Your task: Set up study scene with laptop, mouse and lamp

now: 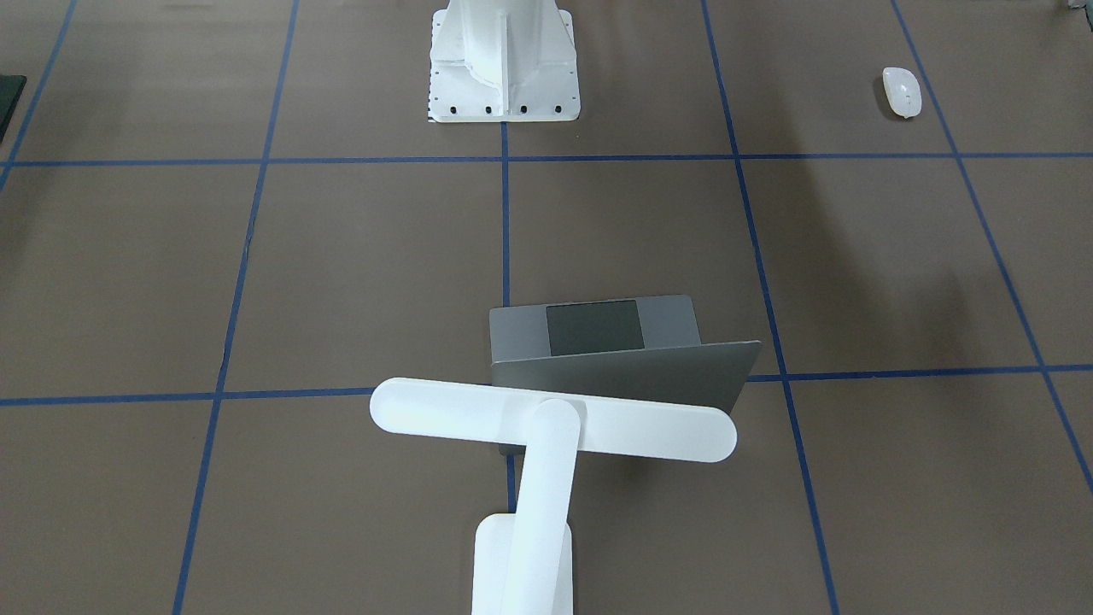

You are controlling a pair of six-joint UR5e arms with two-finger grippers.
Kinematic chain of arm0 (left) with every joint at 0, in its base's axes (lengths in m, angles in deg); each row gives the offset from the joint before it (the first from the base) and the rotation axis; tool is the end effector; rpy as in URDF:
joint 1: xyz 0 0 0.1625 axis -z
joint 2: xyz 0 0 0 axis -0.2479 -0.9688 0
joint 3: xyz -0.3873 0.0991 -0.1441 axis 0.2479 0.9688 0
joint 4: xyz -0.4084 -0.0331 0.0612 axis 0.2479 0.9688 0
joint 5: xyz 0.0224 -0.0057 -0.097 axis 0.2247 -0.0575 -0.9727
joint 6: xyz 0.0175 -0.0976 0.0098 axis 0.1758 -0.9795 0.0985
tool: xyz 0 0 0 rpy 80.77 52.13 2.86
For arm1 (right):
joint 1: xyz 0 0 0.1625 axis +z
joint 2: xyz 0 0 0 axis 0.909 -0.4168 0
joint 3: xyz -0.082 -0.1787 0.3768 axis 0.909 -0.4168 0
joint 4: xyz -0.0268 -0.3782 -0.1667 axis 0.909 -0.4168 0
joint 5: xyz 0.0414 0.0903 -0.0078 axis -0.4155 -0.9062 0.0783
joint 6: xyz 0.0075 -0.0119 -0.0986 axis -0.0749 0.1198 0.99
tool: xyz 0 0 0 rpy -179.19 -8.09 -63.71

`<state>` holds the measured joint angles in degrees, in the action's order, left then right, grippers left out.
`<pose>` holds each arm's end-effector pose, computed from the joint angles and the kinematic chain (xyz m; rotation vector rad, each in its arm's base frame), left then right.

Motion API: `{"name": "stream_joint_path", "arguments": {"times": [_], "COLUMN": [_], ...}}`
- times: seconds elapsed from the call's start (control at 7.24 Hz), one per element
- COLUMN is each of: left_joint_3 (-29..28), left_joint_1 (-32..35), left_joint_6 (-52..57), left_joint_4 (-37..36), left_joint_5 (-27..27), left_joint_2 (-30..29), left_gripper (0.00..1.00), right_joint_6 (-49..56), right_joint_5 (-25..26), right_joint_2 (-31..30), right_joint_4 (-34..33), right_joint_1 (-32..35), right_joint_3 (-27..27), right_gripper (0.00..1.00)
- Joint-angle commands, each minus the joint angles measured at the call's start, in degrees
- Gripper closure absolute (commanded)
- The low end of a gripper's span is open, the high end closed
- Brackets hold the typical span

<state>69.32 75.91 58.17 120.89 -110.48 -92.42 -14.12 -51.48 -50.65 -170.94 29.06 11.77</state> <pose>-0.0637 -0.3585 0.7023 -0.0562 0.7946 -0.1173 0.0828 -0.2510 0.7612 -0.8819 -0.4810 1.1619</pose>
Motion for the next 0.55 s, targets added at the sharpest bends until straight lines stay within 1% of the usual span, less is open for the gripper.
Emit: {"name": "stream_joint_path", "arguments": {"times": [0.0,0.28,0.41], "left_joint_3": [0.1,0.0,0.0], "left_joint_1": [0.0,0.0,0.0], "left_joint_6": [0.0,0.0,0.0], "left_joint_4": [0.0,0.0,0.0], "left_joint_5": [0.0,0.0,0.0], "left_joint_2": [0.0,0.0,0.0], "left_gripper": [0.00,0.00,0.00], "right_joint_6": [-1.0,-2.1,-3.1], "right_joint_5": [-3.3,-7.2,-7.7], "right_joint_2": [1.4,2.6,3.1], "right_joint_4": [1.1,12.1,15.1], "right_joint_1": [-4.6,-7.1,-7.6], "right_joint_3": [-4.8,-14.9,-17.6], "right_gripper": [0.08,0.13,0.14]}}
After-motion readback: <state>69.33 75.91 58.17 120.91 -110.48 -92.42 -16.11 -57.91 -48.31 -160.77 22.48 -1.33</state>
